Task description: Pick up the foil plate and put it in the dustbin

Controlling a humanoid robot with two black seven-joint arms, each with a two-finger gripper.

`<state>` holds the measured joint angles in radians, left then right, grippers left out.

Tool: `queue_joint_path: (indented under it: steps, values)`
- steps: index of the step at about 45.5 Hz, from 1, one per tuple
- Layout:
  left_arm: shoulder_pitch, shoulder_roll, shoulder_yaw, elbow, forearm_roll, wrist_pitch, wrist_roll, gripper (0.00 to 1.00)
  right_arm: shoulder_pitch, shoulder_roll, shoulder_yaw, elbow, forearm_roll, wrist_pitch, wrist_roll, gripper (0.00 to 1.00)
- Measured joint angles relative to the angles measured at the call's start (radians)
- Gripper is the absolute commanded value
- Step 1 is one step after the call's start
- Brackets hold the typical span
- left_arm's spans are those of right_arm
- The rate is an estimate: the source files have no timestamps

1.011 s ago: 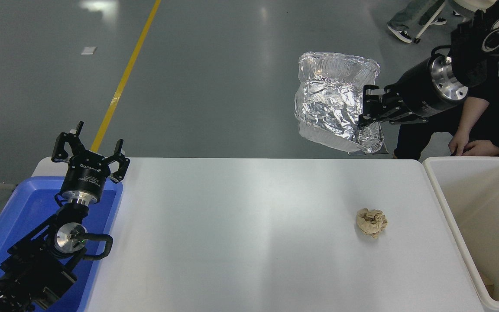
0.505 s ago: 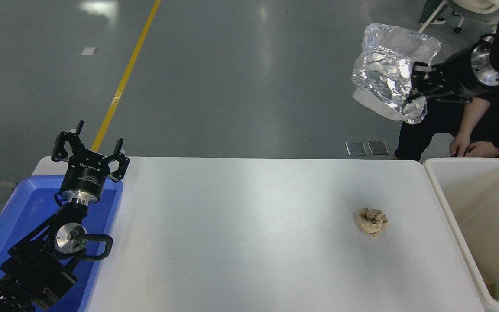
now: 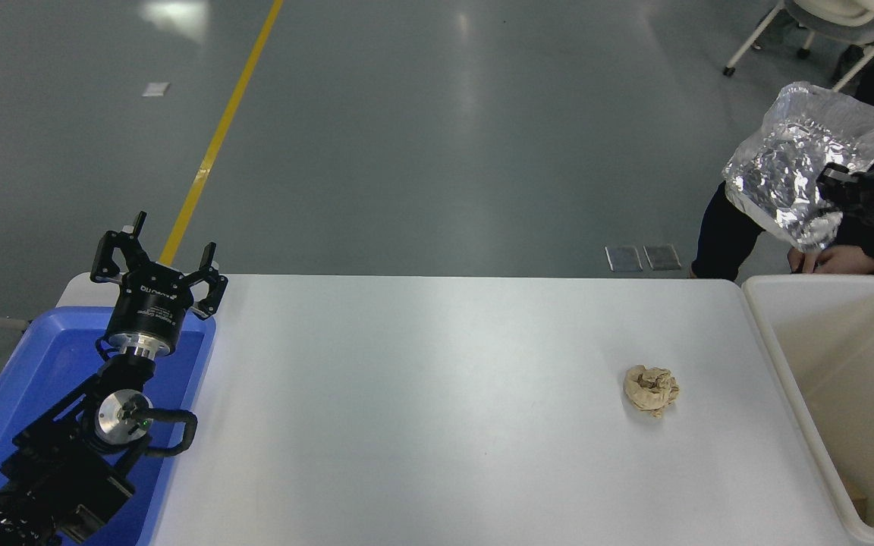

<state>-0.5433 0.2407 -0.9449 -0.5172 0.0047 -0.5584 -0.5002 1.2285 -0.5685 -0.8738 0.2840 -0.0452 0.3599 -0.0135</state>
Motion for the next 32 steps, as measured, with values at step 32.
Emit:
queue_joint_path:
  steps: [32]
  values:
    - [0.000, 0.000, -0.001, 0.000, 0.000, 0.000, -0.001, 0.98, -0.471, -0.022, 0.241, -0.051, 0.002, -0.331, -0.002, 0.00]
